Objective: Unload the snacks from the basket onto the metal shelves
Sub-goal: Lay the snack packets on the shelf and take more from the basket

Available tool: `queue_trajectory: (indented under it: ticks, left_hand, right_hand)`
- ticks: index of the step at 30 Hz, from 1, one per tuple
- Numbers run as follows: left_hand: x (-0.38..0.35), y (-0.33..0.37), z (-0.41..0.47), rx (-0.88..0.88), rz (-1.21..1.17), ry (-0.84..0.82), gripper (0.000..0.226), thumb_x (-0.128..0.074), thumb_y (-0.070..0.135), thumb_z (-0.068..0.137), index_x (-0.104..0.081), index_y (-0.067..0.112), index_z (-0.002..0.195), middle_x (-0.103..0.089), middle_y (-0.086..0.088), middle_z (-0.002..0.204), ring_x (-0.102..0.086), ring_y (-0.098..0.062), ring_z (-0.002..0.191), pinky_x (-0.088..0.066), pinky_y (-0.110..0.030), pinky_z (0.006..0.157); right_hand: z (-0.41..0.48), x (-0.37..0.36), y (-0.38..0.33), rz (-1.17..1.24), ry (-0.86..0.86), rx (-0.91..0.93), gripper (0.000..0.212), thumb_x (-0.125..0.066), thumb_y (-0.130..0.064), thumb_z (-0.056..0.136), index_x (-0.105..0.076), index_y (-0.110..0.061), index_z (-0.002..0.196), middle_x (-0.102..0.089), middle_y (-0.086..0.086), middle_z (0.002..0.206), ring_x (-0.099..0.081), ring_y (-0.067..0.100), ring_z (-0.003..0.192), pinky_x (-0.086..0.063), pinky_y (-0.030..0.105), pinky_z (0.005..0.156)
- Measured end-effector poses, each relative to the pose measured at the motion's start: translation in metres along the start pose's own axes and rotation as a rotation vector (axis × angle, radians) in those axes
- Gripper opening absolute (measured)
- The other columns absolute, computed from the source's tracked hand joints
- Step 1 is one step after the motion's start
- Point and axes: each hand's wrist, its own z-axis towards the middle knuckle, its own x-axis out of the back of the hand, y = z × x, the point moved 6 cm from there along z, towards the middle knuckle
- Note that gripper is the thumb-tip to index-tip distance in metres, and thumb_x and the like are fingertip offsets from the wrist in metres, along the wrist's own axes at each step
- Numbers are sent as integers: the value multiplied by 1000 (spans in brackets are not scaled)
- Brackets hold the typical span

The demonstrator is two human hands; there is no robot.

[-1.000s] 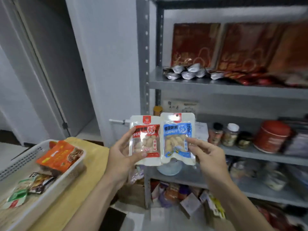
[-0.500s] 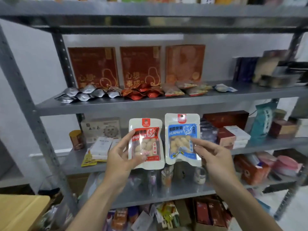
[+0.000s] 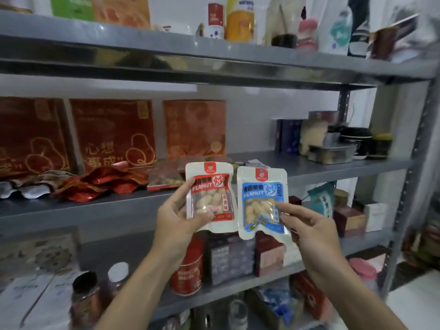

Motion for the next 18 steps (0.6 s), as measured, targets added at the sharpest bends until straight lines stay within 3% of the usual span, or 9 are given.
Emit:
queue_trajectory:
  ticks: [2, 5, 10, 14, 16, 18]
  left_hand:
    - [-30, -7, 35, -15, -2, 5, 77, -71, -21, 70, -57, 23, 132, -73, 5, 109, -70, -15, 101, -60, -32, 81]
    - [-69, -20, 86, -10, -4, 4, 79, -70, -23, 69, -55, 21, 134, -71, 3, 111, -71, -13, 98, -59, -28, 81]
    - [-106, -53, 151, 87, 40, 29, 81, -73, -19, 69, -53, 22, 136, -65, -1, 124, -68, -13, 103, -57, -24, 78]
    - [-114, -75, 179, 164, 144, 91, 83, -75, -13, 72, -48, 24, 142, -62, 0, 129, -63, -15, 111, -53, -34, 95]
    - [-120, -80, 185, 176, 198, 111, 81, -72, -12, 76, -45, 23, 143, -59, 2, 132, -61, -14, 112, -52, -33, 97]
    - [-128, -84, 192, 170, 268, 107, 74, -68, -11, 81, -46, 25, 141, -59, 10, 123, -60, -9, 107, -51, -23, 88]
  right_hand:
    - [38, 14, -6, -23, 28, 23, 22, -59, 4, 91, -75, -9, 98, -74, 5, 80, -60, -1, 51, -41, 9, 45]
    - [94, 27, -11, -7, 42, 23, 23, -60, 3, 92, -75, -12, 99, -77, 8, 91, -73, 13, 78, -52, 16, 58]
    - [178, 47, -12, -2, 86, -7, 26, -56, 8, 92, -73, -11, 97, -75, 10, 92, -74, 13, 73, -55, 17, 57]
    - [244, 49, 0, -79, 67, -41, 31, -51, 8, 95, -72, -15, 93, -72, 10, 96, -72, 22, 83, -59, 34, 80]
    - [273, 44, 6, -111, 40, -58, 30, -49, 8, 96, -71, -13, 92, -71, 10, 97, -70, 21, 83, -58, 34, 78]
    - [299, 36, 13, -176, 8, -54, 29, -48, 7, 97, -70, -11, 95, -69, 9, 96, -67, 19, 79, -56, 27, 67]
